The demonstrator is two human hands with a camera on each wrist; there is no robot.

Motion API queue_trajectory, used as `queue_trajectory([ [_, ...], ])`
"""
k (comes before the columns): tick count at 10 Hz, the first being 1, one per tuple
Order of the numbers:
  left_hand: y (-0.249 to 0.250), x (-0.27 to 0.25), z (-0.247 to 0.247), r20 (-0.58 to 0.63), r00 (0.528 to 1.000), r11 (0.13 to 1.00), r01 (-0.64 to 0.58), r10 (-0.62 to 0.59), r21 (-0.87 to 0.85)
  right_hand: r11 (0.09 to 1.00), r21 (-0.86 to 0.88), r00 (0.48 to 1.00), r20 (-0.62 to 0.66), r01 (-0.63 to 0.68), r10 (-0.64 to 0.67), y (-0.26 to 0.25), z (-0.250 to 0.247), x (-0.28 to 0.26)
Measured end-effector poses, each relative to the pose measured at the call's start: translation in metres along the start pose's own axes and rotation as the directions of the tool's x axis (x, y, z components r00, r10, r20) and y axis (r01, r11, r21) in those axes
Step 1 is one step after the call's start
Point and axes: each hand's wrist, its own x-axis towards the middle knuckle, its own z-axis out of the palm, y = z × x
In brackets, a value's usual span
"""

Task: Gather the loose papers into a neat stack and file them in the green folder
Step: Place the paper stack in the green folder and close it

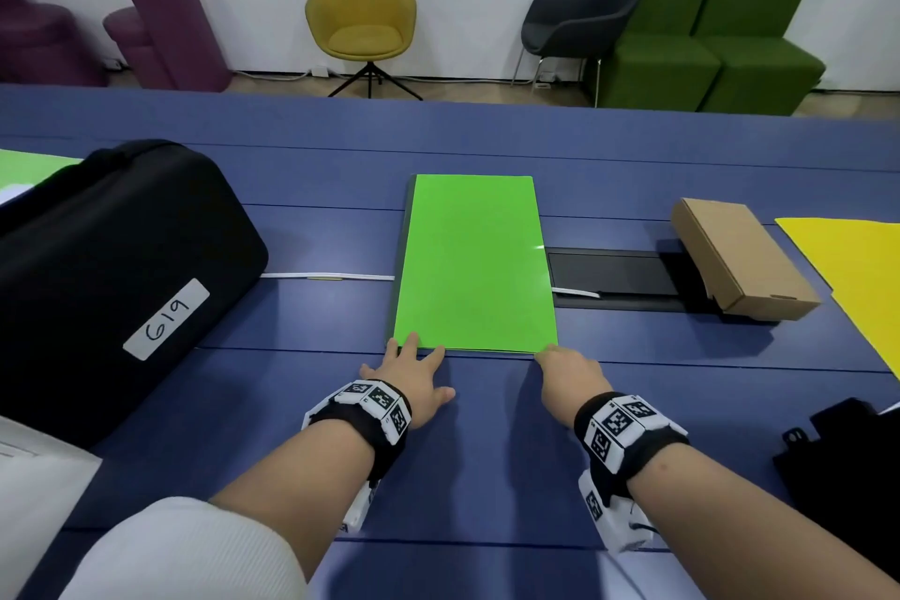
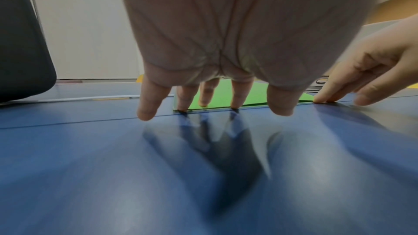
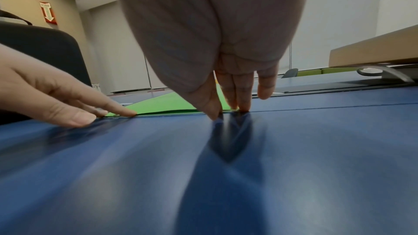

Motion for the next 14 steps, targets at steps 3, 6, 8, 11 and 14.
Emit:
queue_trajectory([
  [3, 0.000, 0.002, 0.002, -0.011, 1.000, 1.000, 0.014, -0.014, -0.024, 1.000, 0.007, 1.000, -0.006, -0.027, 0.027, -0.005, -0.004, -0.003],
  [6, 0.009, 0.001, 0.005, -0.086, 0.993, 0.994, 0.075, -0.082, -0.080, 0.998, -0.021, 0.998, -0.008, -0.066, 0.066, -0.009, 0.008, -0.002],
  [8, 0.014, 0.003, 0.008, -0.123, 0.983, 0.990, 0.130, -0.137, -0.058, 0.988, 0.088, 0.991, -0.026, -0.130, 0.133, -0.004, 0.012, 0.003],
  [11, 0.006, 0.001, 0.010, -0.013, 0.995, 0.993, 0.095, -0.096, -0.076, 0.989, 0.099, 0.994, 0.037, -0.110, 0.107, -0.001, 0.013, 0.000],
  [14, -0.007, 0.009, -0.010, -0.066, 0.998, 0.998, 0.018, -0.022, -0.067, 0.985, 0.148, 0.996, 0.025, -0.091, 0.088, 0.002, -0.006, -0.012],
])
